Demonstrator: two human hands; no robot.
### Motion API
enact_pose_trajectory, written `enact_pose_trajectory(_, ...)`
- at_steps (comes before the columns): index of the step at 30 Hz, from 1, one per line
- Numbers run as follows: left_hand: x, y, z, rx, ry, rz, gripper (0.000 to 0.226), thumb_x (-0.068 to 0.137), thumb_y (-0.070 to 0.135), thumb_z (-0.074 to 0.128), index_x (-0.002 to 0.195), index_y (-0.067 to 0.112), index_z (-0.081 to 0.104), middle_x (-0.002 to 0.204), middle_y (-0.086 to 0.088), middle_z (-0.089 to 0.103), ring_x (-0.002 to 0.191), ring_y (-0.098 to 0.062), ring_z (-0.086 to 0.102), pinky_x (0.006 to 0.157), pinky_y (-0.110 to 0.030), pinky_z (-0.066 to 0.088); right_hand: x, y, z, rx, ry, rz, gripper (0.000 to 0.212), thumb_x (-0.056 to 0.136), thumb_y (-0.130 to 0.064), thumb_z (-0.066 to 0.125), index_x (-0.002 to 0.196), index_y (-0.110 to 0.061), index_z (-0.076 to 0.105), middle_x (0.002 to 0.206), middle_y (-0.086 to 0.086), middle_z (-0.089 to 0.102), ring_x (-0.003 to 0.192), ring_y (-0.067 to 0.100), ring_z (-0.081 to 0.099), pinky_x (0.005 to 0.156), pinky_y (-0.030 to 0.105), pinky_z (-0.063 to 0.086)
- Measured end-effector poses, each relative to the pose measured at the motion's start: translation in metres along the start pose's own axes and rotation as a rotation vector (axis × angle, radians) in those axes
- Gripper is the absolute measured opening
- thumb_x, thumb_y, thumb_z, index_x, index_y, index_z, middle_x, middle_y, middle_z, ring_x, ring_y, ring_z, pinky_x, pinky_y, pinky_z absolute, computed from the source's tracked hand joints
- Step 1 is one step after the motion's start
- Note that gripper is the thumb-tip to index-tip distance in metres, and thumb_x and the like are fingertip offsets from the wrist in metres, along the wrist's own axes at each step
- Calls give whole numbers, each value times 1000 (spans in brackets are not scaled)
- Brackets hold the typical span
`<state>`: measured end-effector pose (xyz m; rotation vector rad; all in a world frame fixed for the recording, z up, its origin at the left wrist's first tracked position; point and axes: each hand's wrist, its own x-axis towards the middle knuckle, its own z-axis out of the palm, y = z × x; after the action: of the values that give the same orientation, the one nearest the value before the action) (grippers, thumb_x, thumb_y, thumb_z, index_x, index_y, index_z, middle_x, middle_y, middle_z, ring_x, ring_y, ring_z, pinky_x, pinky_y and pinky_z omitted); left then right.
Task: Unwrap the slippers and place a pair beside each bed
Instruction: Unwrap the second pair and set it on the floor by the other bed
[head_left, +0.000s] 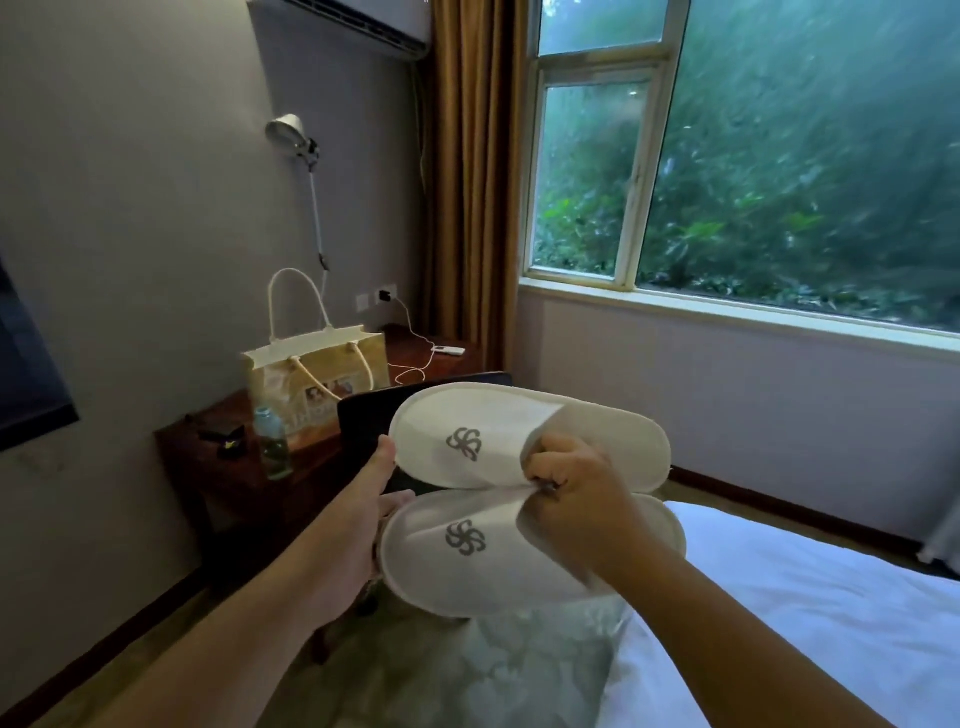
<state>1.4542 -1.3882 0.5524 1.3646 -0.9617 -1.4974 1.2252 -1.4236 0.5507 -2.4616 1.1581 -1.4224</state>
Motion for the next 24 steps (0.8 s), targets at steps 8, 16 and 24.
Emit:
enact_pose_trajectory(8,122,31,32,77,-81,-30,60,61,88,44,98,44,57,112,2,66,79,-17,75,65,-37,53,43,96,13,-74,115,101,21,58,1,54,55,-19,60,63,-17,48,53,12,46,46,29,36)
enact_pose_trajectory(16,256,69,75,149,-141,-2,47,61,87,46,71,46,66,84,11,77,71,-13,75,66,-38,50,99,212,22,-113,179,184,37,55,10,59,67,-25,52,61,-25,40,56,6,39,57,28,31)
enact_pose_trajectory(24,366,100,131,202,-295,6,43,61,89,43,62,57,71,84,15,78,88,-15,74,85,-46,52,142,291,3,-201,227,256,27,58,7,58,63,-19,60,65,-22,48,59,14,47,57,39,44)
